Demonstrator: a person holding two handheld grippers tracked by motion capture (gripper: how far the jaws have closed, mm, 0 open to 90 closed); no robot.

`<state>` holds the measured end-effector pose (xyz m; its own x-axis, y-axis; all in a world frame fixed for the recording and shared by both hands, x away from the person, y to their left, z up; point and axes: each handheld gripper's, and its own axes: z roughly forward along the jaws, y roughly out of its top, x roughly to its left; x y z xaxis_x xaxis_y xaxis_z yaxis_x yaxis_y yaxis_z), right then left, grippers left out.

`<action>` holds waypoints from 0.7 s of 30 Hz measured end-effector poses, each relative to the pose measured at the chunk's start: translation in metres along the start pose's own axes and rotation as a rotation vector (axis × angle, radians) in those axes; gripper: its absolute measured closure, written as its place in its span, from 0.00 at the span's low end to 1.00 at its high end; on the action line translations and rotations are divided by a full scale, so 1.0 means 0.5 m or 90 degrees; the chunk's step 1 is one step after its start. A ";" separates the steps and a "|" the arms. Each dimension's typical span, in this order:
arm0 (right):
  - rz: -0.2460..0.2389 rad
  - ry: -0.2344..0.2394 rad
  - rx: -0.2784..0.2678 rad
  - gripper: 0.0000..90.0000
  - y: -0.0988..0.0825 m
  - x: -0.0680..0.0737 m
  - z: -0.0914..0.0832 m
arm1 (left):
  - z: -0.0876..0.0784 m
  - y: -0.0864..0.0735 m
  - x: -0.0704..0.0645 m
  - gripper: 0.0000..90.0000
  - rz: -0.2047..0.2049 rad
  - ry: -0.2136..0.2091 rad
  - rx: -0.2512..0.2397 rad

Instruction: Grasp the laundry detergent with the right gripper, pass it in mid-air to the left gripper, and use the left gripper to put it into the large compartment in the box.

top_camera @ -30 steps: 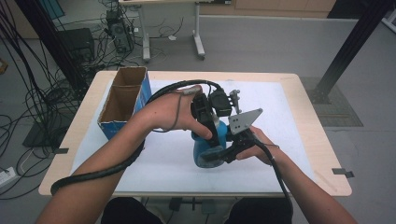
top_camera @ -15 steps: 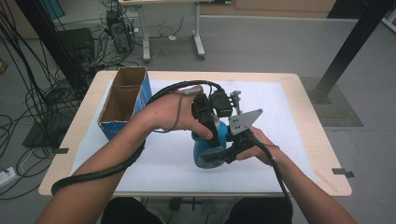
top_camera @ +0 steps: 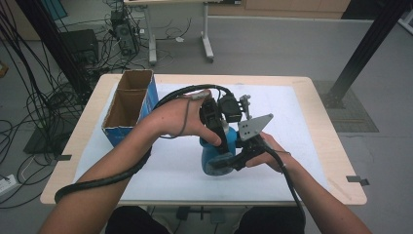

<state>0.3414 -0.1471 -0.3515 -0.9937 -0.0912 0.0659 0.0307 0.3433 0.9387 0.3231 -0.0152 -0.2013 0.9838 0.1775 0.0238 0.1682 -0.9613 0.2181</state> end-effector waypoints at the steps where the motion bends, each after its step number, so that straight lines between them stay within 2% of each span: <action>1: -0.001 0.000 -0.001 0.48 0.000 -0.001 0.000 | 0.000 0.000 0.001 0.41 0.003 0.000 0.002; 21: -0.005 0.003 -0.005 0.48 0.001 -0.003 0.007 | -0.002 -0.004 -0.002 0.42 -0.009 0.005 0.008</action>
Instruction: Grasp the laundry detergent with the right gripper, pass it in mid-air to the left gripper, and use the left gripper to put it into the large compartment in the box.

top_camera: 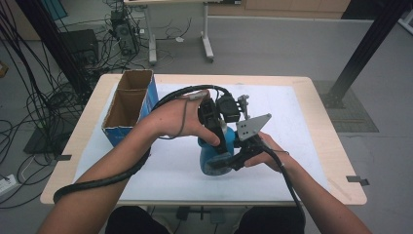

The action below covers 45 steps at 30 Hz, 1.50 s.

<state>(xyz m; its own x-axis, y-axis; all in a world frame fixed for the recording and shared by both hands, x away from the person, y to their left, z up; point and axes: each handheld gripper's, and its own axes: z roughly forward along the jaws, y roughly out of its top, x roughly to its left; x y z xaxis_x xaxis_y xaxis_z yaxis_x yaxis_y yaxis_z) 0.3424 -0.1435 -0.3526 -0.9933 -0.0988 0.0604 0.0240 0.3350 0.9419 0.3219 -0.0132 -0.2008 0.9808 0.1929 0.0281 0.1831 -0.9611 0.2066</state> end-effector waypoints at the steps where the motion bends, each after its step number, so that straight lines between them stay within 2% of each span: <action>1: 0.000 0.002 0.000 0.47 0.000 0.000 0.000 | 0.000 0.000 0.000 0.42 0.000 0.001 0.001; 10: 0.009 0.009 -0.007 0.46 -0.001 0.000 0.002 | -0.002 0.001 -0.002 0.42 -0.001 0.002 0.008; 13: 0.018 0.007 -0.011 0.43 -0.003 -0.001 0.003 | -0.004 0.001 -0.004 0.42 -0.006 0.004 0.008; 18: 0.046 -0.002 -0.015 0.19 -0.005 -0.005 0.000 | -0.005 -0.003 0.000 0.42 -0.017 0.007 0.003; 23: 0.054 0.012 -0.005 0.05 -0.005 -0.001 0.002 | -0.003 -0.003 0.004 0.42 -0.021 0.010 0.006; 24: 0.048 0.017 -0.005 0.03 -0.005 -0.001 0.003 | -0.002 -0.003 0.005 0.42 -0.020 0.009 0.007; 29: 0.039 0.012 -0.014 0.03 -0.001 -0.003 0.001 | -0.002 -0.002 0.005 0.42 -0.024 0.008 0.004; 45: 0.026 -0.016 0.003 0.02 0.012 -0.006 -0.011 | -0.012 -0.010 0.009 0.42 -0.038 0.013 0.000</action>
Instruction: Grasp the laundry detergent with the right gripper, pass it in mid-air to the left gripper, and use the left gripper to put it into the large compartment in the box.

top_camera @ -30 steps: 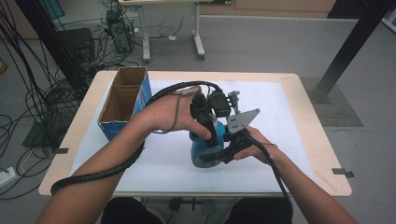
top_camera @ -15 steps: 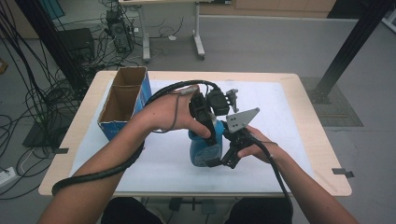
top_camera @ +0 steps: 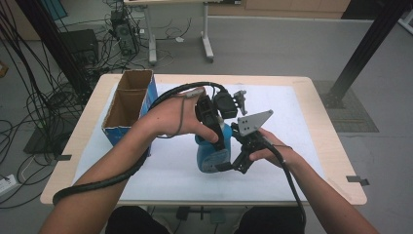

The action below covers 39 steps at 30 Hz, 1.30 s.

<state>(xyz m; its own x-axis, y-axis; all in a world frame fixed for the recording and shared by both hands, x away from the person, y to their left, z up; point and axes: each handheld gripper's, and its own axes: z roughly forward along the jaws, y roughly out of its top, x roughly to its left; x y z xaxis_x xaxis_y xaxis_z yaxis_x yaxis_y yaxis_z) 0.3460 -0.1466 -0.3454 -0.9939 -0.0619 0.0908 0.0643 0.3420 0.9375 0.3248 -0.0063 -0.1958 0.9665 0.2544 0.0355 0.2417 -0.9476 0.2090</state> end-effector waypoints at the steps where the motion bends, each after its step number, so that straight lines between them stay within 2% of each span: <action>1: 0.000 -0.002 0.003 0.02 0.000 -0.001 -0.001 | 0.000 0.000 0.000 0.42 0.000 0.001 0.000; 11: 0.009 -0.014 0.040 0.02 0.005 -0.001 -0.014 | -0.007 -0.006 0.006 0.42 -0.015 0.007 0.005; 22: 0.041 -0.022 0.149 0.03 0.004 -0.005 -0.035 | -0.007 -0.012 0.013 0.42 -0.036 0.009 0.017; 28: 0.059 -0.030 0.205 0.04 0.001 -0.007 -0.049 | -0.012 -0.020 0.017 0.42 -0.057 0.014 0.022; 39: 0.094 -0.062 0.328 0.04 -0.006 -0.015 -0.078 | -0.025 -0.036 0.031 0.42 -0.092 0.023 0.031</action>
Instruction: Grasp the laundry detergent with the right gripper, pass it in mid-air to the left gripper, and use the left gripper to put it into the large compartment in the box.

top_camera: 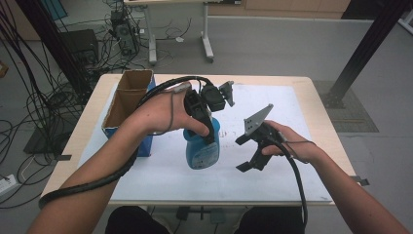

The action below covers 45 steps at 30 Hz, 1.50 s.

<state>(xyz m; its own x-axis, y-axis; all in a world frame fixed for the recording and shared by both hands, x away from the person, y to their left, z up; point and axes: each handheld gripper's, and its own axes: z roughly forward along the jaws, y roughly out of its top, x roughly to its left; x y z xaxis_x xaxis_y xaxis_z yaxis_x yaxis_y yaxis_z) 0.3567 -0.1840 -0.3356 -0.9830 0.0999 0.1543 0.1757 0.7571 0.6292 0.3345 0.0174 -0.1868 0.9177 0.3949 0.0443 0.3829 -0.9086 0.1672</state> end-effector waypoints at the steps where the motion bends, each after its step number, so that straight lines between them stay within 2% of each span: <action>1: 0.004 -0.004 0.008 0.04 -0.002 -0.002 -0.003 | -0.002 -0.002 0.001 0.42 -0.006 0.002 0.000; 8: 0.034 -0.033 0.076 0.04 -0.027 -0.017 -0.023 | -0.016 -0.010 0.016 0.42 -0.031 0.013 0.004; 15: 0.067 -0.045 0.139 0.04 -0.051 -0.031 -0.036 | -0.035 -0.015 0.026 0.42 -0.053 0.028 0.009; 20: 0.117 -0.054 0.185 0.04 -0.074 -0.045 -0.045 | -0.053 -0.018 0.033 0.42 -0.073 0.034 0.008; 25: 0.145 -0.067 0.230 0.04 -0.093 -0.054 -0.044 | -0.076 -0.020 0.042 0.42 -0.100 0.039 0.004; 30: 0.170 -0.075 0.250 0.04 -0.109 -0.060 -0.040 | -0.105 -0.022 0.057 0.42 -0.122 0.039 0.002; 34: 0.180 -0.081 0.260 0.04 -0.119 -0.065 -0.042 | -0.134 -0.024 0.070 0.42 -0.152 0.042 0.000; 38: 0.190 -0.088 0.264 0.04 -0.124 -0.068 -0.047 | -0.163 -0.029 0.087 0.42 -0.189 0.056 -0.002; 40: 0.194 -0.090 0.266 0.04 -0.126 -0.069 -0.051 | -0.179 -0.033 0.100 0.42 -0.204 0.064 -0.002; 45: 0.197 -0.094 0.272 0.04 -0.127 -0.069 -0.057 | -0.222 -0.053 0.137 0.42 -0.259 0.078 -0.015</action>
<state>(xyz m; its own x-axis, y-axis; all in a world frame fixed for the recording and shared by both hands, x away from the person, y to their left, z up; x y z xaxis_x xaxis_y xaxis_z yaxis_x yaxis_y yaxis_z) 0.3809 -0.2538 -0.3590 -0.8910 0.4267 0.1551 0.4514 0.8692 0.2018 0.3755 0.0839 -0.0790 0.6720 0.7355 0.0866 0.7078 -0.6722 0.2173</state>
